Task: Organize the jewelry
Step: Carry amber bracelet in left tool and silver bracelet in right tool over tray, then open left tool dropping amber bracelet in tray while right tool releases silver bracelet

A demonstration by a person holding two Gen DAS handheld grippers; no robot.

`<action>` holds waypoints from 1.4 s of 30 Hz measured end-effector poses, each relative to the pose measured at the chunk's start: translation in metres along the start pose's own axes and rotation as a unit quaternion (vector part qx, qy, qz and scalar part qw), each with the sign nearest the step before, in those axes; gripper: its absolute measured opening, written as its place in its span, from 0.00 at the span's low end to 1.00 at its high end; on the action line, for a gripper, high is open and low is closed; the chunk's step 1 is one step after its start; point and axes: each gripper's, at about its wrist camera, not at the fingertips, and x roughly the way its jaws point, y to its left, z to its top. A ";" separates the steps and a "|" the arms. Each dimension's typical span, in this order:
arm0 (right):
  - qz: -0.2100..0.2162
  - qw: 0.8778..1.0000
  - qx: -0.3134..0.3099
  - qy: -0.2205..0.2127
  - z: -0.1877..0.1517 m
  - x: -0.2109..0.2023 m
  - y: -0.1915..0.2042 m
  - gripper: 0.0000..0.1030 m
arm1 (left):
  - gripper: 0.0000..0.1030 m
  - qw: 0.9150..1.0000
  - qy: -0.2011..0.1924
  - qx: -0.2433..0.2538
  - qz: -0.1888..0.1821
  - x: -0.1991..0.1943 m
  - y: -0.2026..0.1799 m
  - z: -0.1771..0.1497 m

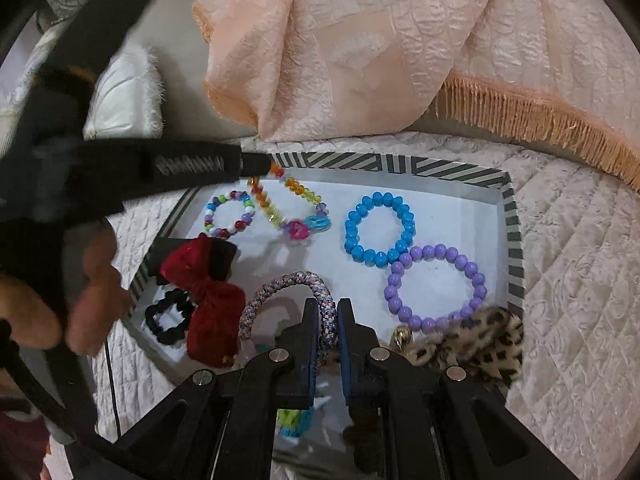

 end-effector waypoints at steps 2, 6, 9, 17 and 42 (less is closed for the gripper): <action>-0.006 1.000 -0.003 0.006 0.004 0.009 0.003 0.08 | 0.08 1.000 0.009 -0.007 0.011 0.012 0.009 -0.001; -0.018 1.000 -0.017 0.018 0.013 0.027 0.011 0.08 | 0.08 1.000 0.016 -0.015 0.019 0.024 0.022 -0.002; -0.037 0.999 -0.026 0.023 0.018 0.037 0.014 0.08 | 0.08 0.999 0.020 -0.014 0.026 0.029 0.027 -0.004; -0.024 0.999 0.004 0.029 0.023 0.055 0.005 0.08 | 0.08 0.999 0.023 -0.029 0.024 0.035 0.033 -0.012; -0.051 0.996 0.028 -0.063 -0.024 -0.044 0.016 0.26 | 0.48 0.995 -0.070 -0.040 0.063 -0.070 0.039 -0.081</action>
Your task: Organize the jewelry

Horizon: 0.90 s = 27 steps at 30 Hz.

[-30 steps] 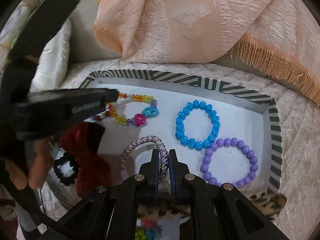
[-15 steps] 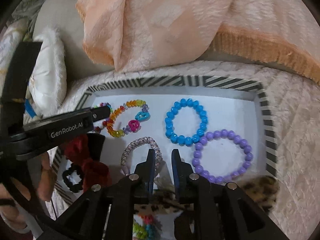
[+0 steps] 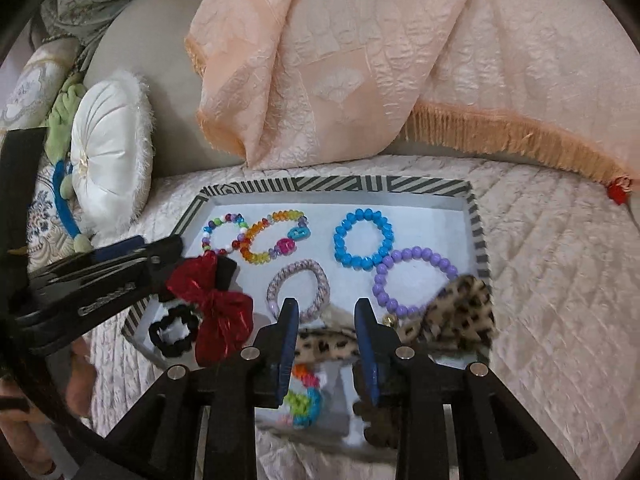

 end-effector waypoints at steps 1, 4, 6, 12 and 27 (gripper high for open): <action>-0.003 1.000 0.001 0.000 -0.002 -0.002 0.001 0.26 | 0.48 1.000 -0.004 -0.004 0.001 -0.006 0.003 -0.005; -0.010 1.000 0.005 0.001 -0.010 -0.010 0.002 0.26 | 0.48 1.000 -0.011 -0.009 0.001 -0.020 0.007 -0.015; -0.012 1.000 0.007 -0.004 -0.014 -0.017 0.005 0.26 | 0.48 1.000 -0.018 -0.007 0.003 -0.030 0.007 -0.021; -0.016 1.000 0.009 -0.017 -0.024 -0.042 0.011 0.26 | 0.48 0.999 -0.040 -0.008 0.007 -0.060 0.007 -0.040; -0.016 0.999 -0.008 -0.046 -0.032 -0.089 0.033 0.33 | 0.48 0.996 -0.085 -0.020 0.015 -0.114 0.006 -0.060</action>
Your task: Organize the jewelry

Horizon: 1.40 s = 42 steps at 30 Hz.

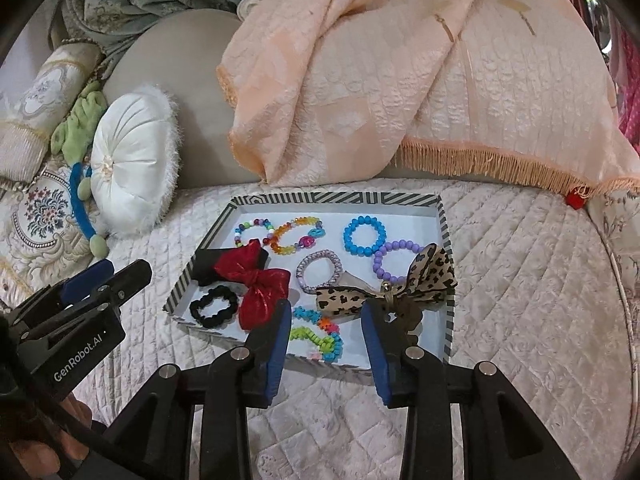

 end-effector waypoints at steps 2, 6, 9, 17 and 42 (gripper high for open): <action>0.002 1.000 0.000 -0.003 -0.001 -0.005 0.002 0.34 | 0.48 1.000 -0.002 -0.003 -0.003 -0.005 0.000 -0.001; -0.002 1.000 -0.003 -0.008 -0.002 -0.014 0.003 0.34 | 0.48 1.000 -0.004 -0.004 -0.004 -0.013 -0.001 -0.003; -0.004 1.000 -0.001 -0.010 -0.003 -0.020 0.002 0.35 | 0.48 1.000 -0.009 -0.007 -0.003 -0.018 0.000 -0.004; -0.001 1.000 -0.007 -0.011 -0.004 -0.030 0.006 0.36 | 0.48 1.000 -0.022 -0.004 -0.004 -0.034 -0.001 -0.007; 0.000 1.000 -0.024 -0.005 -0.011 -0.036 0.018 0.47 | 0.48 1.000 -0.022 -0.010 -0.004 -0.046 0.006 -0.015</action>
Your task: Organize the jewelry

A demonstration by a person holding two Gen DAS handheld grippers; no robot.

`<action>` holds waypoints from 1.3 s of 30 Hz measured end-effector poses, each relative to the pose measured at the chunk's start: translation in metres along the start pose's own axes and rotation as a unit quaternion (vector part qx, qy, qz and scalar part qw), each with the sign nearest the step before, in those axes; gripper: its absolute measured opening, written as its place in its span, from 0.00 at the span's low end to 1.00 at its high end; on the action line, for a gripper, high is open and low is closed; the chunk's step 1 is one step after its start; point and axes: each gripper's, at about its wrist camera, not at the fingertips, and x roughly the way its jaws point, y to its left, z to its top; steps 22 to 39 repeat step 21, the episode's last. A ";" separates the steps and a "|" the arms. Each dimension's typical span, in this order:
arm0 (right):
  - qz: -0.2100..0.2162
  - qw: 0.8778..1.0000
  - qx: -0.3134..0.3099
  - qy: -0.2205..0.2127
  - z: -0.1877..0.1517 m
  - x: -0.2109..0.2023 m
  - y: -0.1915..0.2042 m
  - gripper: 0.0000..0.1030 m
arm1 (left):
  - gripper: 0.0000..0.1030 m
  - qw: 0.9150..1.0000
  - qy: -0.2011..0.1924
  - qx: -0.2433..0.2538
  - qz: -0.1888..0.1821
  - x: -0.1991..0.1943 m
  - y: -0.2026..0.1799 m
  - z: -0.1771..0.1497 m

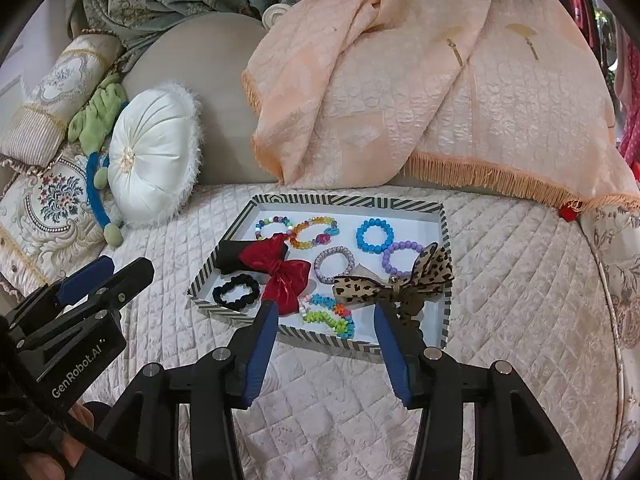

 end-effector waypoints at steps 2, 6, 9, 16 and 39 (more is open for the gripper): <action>0.001 1.000 -0.001 0.002 0.000 0.000 0.001 0.48 | 0.48 1.000 0.002 0.000 -0.001 0.001 0.000 0.000; 0.000 1.000 -0.004 0.003 -0.001 0.001 0.002 0.49 | 0.48 1.000 0.004 0.001 0.000 0.002 0.000 -0.001; 0.001 1.000 -0.005 0.004 -0.002 0.002 0.002 0.49 | 0.48 1.000 0.005 0.000 0.000 0.002 0.000 -0.001; -0.002 1.000 -0.005 0.008 -0.006 0.007 -0.002 0.51 | 0.48 1.000 0.014 0.002 -0.004 0.008 -0.002 -0.005; -0.003 1.000 0.003 0.007 -0.009 0.009 -0.020 0.51 | 0.48 1.000 0.019 0.013 -0.006 0.015 -0.007 -0.010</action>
